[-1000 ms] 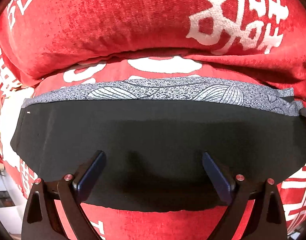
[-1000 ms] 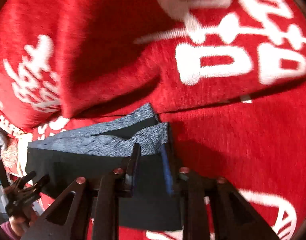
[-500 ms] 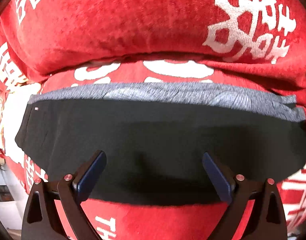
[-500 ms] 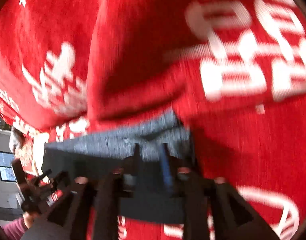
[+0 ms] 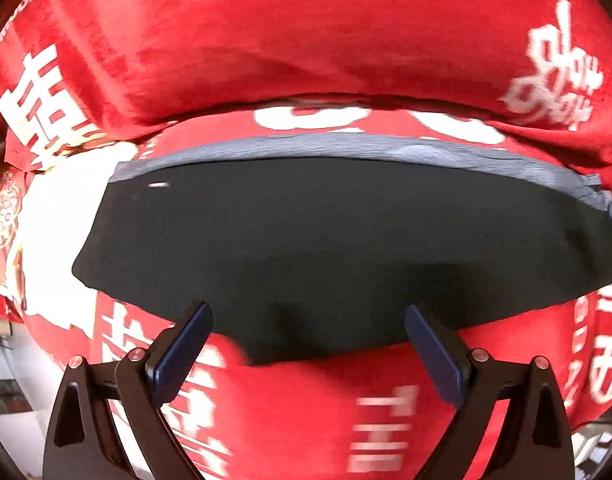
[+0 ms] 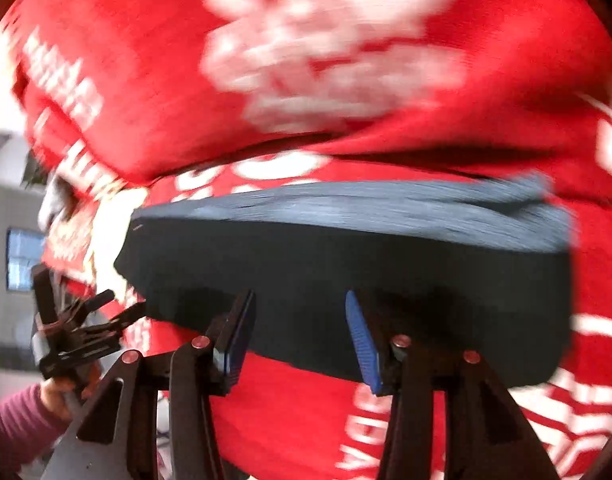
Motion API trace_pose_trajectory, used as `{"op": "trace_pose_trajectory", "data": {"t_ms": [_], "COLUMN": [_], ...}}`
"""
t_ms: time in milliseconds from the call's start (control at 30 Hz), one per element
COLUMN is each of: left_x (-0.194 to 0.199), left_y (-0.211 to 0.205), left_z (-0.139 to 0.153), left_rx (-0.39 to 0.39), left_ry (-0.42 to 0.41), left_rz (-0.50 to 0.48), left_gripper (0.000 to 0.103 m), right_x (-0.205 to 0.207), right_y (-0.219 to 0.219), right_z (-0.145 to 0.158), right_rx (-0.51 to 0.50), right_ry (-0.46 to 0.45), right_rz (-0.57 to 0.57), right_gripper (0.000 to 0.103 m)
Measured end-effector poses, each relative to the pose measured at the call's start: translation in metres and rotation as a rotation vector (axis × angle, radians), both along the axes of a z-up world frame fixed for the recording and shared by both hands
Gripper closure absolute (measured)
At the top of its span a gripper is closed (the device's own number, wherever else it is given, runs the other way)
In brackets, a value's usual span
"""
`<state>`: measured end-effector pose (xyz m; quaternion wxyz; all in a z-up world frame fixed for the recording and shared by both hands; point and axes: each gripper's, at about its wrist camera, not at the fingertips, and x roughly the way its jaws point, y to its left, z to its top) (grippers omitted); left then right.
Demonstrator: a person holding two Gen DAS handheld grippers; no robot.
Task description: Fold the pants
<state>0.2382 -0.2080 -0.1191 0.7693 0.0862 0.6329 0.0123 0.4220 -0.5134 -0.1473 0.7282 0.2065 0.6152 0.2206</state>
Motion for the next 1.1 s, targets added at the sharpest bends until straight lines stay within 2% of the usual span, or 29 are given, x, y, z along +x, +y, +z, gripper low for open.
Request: {"op": "trace_pose_trajectory", "data": {"t_ms": [200,333,433,500,567,600,700,800,900,1000,1033,1067,1100], "left_x": [0.037,0.062,0.072,0.07,0.062,0.058,0.053,0.049,0.047,0.045,0.047,0.047,0.047], "left_y": [0.13,0.197,0.242,0.264,0.279,0.284,0.284,0.286,0.289,0.29,0.291,0.291,0.291], "left_z": [-0.013,-0.023,-0.052,-0.078,-0.088,-0.088,-0.09,-0.091,-0.09,-0.091,-0.091,-0.091,-0.091], "left_rx": [-0.046,-0.026,-0.01,-0.046,-0.126,-0.156,-0.175,-0.192,-0.211,-0.212,-0.212,-0.211,-0.207], "left_ry": [-0.036,-0.093,-0.088,-0.035,-0.044,-0.06,-0.082,-0.104,-0.116,-0.126,-0.125,-0.124,-0.121], "left_rz": [0.059,0.057,0.063,0.092,0.119,0.131,0.137,0.14,0.151,0.156,0.16,0.163,0.168], "left_gripper": [0.005,0.005,0.005,0.005,0.005,0.005,0.005,0.005,0.005,0.005,0.005,0.005,0.005], "right_x": [0.039,0.089,0.127,0.145,0.158,0.163,0.175,0.182,0.184,0.184,0.183,0.183,0.182], "right_y": [0.176,0.312,0.404,0.454,0.498,0.514,0.551,0.572,0.585,0.595,0.598,0.6,0.605], "right_z": [0.018,0.008,-0.006,-0.016,-0.026,-0.032,-0.054,-0.07,-0.086,-0.096,-0.096,-0.096,-0.095], "right_rx": [0.033,0.047,0.053,0.039,-0.015,-0.048,-0.115,-0.158,-0.197,-0.176,-0.168,-0.151,-0.149], "right_ry": [-0.068,-0.054,-0.044,-0.039,-0.052,-0.059,-0.04,-0.024,0.022,0.077,0.092,0.112,0.117], "right_rz": [0.208,0.39,0.498,0.554,0.615,0.638,0.687,0.738,0.816,0.869,0.878,0.884,0.885], "right_gripper": [0.052,0.052,0.052,0.052,0.052,0.052,0.052,0.052,0.047,0.048,0.053,0.071,0.079]}}
